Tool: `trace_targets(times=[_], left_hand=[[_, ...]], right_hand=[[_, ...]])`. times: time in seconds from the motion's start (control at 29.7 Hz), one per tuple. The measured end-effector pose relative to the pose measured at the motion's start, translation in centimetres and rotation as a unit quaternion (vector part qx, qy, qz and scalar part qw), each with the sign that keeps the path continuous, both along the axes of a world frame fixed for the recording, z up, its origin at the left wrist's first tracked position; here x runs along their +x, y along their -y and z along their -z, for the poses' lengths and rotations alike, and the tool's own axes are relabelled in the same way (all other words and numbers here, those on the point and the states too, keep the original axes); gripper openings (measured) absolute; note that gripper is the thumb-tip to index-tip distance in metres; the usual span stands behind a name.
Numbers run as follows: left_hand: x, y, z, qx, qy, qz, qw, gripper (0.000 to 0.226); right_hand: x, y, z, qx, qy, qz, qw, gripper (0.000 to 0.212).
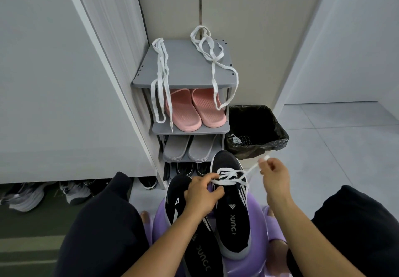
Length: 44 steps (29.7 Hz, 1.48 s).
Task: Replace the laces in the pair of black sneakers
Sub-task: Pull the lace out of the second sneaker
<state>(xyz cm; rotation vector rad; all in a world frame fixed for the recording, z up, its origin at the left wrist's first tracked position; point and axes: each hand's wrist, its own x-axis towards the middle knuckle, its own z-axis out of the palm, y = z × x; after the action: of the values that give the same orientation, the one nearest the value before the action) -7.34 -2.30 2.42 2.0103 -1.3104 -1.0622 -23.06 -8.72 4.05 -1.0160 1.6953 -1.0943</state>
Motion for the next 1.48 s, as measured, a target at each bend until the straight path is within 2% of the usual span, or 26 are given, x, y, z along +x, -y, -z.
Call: trace_targets(times=[0.07, 0.17, 0.2, 0.24, 0.3, 0.37, 0.4, 0.54, 0.57, 0.64, 0.74, 0.98, 1.08, 1.15, 1.21, 1.28, 1.38, 1.48], left_hand=[[0.0, 0.0, 0.0, -0.001, -0.001, 0.0, 1.0, 0.035], [-0.1, 0.0, -0.1, -0.001, 0.001, -0.003, 1.0, 0.035], [-0.1, 0.0, -0.1, 0.0, 0.001, -0.004, 1.0, 0.034], [-0.1, 0.0, -0.1, -0.001, 0.001, -0.004, 1.0, 0.034], [0.0, 0.0, -0.1, 0.0, -0.004, -0.004, 1.0, 0.034], [0.0, -0.1, 0.0, -0.001, -0.008, -0.006, 1.0, 0.033], [0.0, -0.1, 0.0, -0.001, -0.008, -0.005, 1.0, 0.033], [-0.1, 0.0, -0.1, 0.001, -0.008, -0.006, 1.0, 0.033], [-0.1, 0.0, -0.2, 0.001, -0.008, -0.006, 1.0, 0.032], [-0.1, 0.0, -0.2, 0.0, -0.012, -0.007, 1.0, 0.032], [0.0, 0.0, 0.0, 0.002, -0.014, -0.006, 1.0, 0.031], [-0.1, 0.0, -0.2, -0.001, -0.008, -0.006, 1.0, 0.032], [-0.2, 0.1, -0.1, -0.002, -0.004, -0.008, 1.0, 0.033], [-0.2, 0.1, -0.1, -0.002, -0.004, -0.005, 1.0, 0.033], [-0.2, 0.0, -0.1, -0.004, -0.007, -0.005, 1.0, 0.032], [-0.1, 0.0, 0.0, -0.006, -0.008, -0.009, 1.0, 0.031], [-0.2, 0.0, 0.0, -0.006, -0.002, -0.008, 1.0, 0.032], [-0.2, 0.1, -0.1, -0.003, 0.002, -0.006, 1.0, 0.033]], right_hand=[[-0.3, 0.2, -0.4, 0.013, 0.027, -0.015, 0.999, 0.021], [1.0, -1.3, 1.3, 0.092, -0.022, -0.169, 0.981, 0.024], [1.3, -1.6, 1.8, 0.101, -0.032, -0.186, 0.977, 0.027], [1.3, -1.6, 2.0, 0.092, -0.037, -0.176, 0.979, 0.028], [0.8, -0.9, 1.5, 0.044, -0.021, -0.092, 0.995, 0.026], [-0.1, 0.1, 0.2, 0.003, 0.049, 0.0, 0.999, 0.02], [-0.4, 0.3, 0.0, 0.007, 0.073, 0.004, 0.997, 0.02], [1.1, -1.5, 1.4, 0.105, 0.002, -0.167, 0.98, 0.028], [1.4, -1.7, 1.7, 0.103, -0.006, -0.176, 0.979, 0.028], [1.0, -1.3, 1.4, 0.065, -0.007, -0.115, 0.991, 0.026], [-0.2, 0.1, 0.3, 0.014, 0.04, -0.005, 0.999, 0.018], [0.9, -0.8, 0.4, 0.063, 0.058, -0.06, 0.995, 0.02], [1.2, -1.0, 0.9, 0.091, 0.08, -0.122, 0.985, 0.016], [1.5, -1.3, 1.4, 0.113, 0.07, -0.178, 0.975, 0.02], [1.5, -1.3, 1.9, 0.116, 0.06, -0.194, 0.972, 0.016], [1.3, -1.1, 2.3, 0.107, 0.024, -0.186, 0.976, 0.012], [1.2, -1.1, 2.3, 0.071, -0.097, -0.198, 0.973, 0.018], [1.6, -1.9, 1.6, -0.026, -0.262, -0.234, 0.936, 0.018]])
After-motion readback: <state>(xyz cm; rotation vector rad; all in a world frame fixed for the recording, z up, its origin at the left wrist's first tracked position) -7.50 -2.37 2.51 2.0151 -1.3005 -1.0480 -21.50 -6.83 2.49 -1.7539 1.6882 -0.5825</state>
